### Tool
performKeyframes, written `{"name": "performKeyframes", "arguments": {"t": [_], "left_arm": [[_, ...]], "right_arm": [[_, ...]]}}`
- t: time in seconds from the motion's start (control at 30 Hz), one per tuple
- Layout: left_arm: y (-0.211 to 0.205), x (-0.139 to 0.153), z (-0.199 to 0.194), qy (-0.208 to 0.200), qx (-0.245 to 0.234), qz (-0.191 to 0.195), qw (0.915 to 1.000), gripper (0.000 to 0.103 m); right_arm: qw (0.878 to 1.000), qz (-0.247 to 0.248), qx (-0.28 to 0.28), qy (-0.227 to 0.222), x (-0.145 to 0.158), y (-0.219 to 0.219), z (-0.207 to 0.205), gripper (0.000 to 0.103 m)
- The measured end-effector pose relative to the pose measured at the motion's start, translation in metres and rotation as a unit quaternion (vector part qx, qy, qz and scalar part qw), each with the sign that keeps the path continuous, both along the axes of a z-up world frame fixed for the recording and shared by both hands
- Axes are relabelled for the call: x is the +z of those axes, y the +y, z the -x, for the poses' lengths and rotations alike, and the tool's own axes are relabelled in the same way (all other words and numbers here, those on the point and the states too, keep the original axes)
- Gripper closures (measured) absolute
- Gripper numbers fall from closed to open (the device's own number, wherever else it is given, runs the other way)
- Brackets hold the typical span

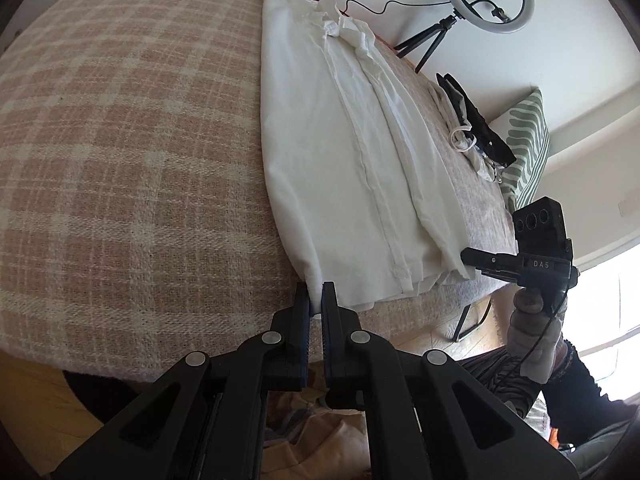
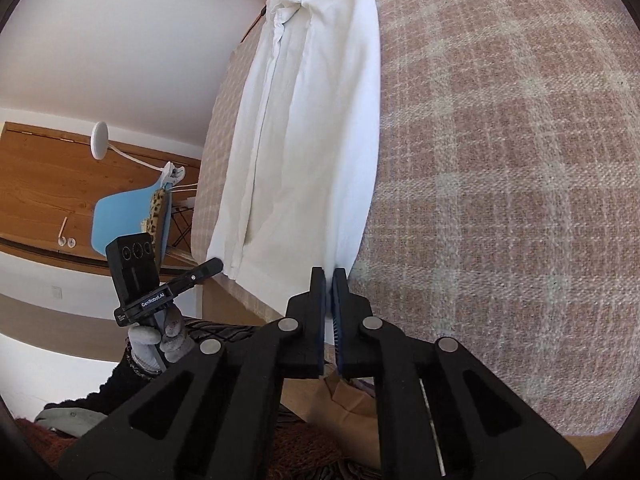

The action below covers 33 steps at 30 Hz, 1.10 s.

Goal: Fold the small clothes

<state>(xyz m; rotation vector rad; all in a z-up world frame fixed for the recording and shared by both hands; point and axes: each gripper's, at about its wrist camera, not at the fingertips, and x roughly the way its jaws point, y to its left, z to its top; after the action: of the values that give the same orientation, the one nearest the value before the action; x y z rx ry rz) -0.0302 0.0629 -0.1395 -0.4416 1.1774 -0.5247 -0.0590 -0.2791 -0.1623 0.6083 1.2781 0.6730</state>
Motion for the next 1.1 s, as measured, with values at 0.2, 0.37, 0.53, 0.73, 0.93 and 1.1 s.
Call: {"name": "performKeyframes", "arguments": {"t": [0.2,0.37,0.53,0.73,0.93,1.1], "left_arm": [[0.007,0.025,0.003,-0.028,0.011,0.02,0.9994,0.099],[0.001,0.019,-0.003,-0.012,0.015,0.034,0.9992,0.099],[0.002,0.036,-0.022,-0.025,0.026,0.043,0.9984,0.099],[0.0,0.057,-0.062,-0.058,0.036,0.044,0.9967,0.099],[0.0,0.051,-0.105,-0.065,0.059,0.031,0.9957,0.099],[0.005,0.039,-0.124,-0.062,0.06,0.019,0.9961,0.1]], "right_arm": [[0.999,-0.02,-0.01,-0.044,0.039,-0.004,0.006,0.098],[1.0,-0.021,-0.016,-0.013,0.027,0.001,0.0,0.098],[0.998,-0.049,-0.038,-0.007,0.031,-0.003,-0.008,0.098],[0.996,-0.063,-0.062,-0.03,0.047,0.0,-0.04,0.098],[0.993,-0.057,-0.098,-0.036,0.04,0.004,-0.083,0.098],[0.993,-0.045,-0.111,-0.017,0.023,0.003,-0.106,0.098]]}}
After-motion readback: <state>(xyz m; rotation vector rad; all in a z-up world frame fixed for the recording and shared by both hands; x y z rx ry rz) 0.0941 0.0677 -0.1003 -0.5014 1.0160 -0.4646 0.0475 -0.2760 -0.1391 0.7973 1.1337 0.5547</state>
